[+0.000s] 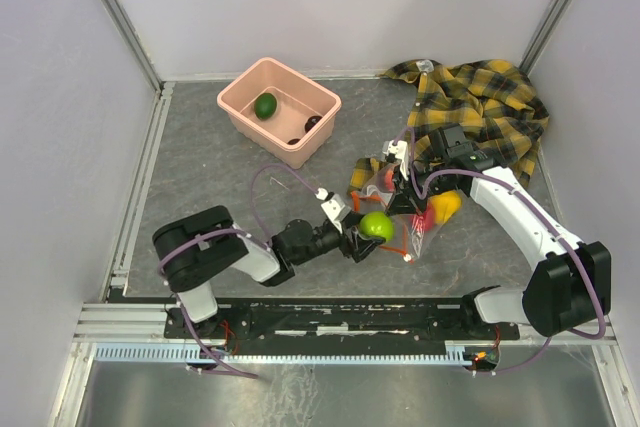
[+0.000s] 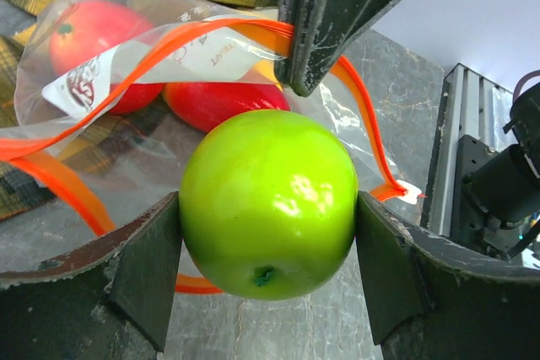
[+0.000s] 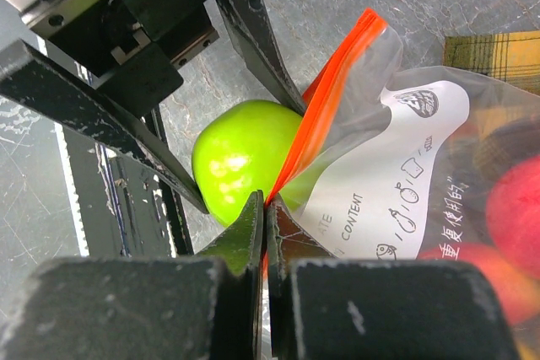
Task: Open the zip-top bag and remove the fake food
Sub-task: Pick up the fake fruit from the zipper food storage bag.
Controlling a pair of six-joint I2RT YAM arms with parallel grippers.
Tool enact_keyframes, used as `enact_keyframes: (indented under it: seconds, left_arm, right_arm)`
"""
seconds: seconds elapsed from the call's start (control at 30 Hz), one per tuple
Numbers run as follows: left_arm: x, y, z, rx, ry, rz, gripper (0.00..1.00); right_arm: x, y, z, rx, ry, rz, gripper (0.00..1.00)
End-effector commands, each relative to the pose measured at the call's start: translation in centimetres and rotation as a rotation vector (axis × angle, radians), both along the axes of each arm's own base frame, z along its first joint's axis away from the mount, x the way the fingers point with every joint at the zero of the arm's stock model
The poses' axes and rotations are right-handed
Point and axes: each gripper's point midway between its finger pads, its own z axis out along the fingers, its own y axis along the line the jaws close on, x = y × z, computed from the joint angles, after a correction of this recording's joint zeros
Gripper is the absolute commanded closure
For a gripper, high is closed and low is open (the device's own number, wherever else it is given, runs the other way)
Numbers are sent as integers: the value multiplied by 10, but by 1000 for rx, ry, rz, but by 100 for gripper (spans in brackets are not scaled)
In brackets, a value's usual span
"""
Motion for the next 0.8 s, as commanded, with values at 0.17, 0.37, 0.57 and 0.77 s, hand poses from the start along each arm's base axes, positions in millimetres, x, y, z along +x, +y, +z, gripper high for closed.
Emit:
enact_keyframes:
  seconds: [0.17, 0.37, 0.57, 0.77]
  left_arm:
    - [0, 22, 3, 30, 198, 27, 72]
    - [3, 34, 14, 35, 222, 29, 72]
    - [10, 48, 27, 36, 233, 44, 72]
    - [20, 64, 42, 25, 239, 67, 71]
  right_arm:
    - [5, 5, 18, 32, -61, 21, 98]
    - [6, 5, 17, 29, -59, 20, 98]
    - [6, 4, 16, 28, -60, 20, 98]
    - [6, 4, 17, 27, -62, 21, 98]
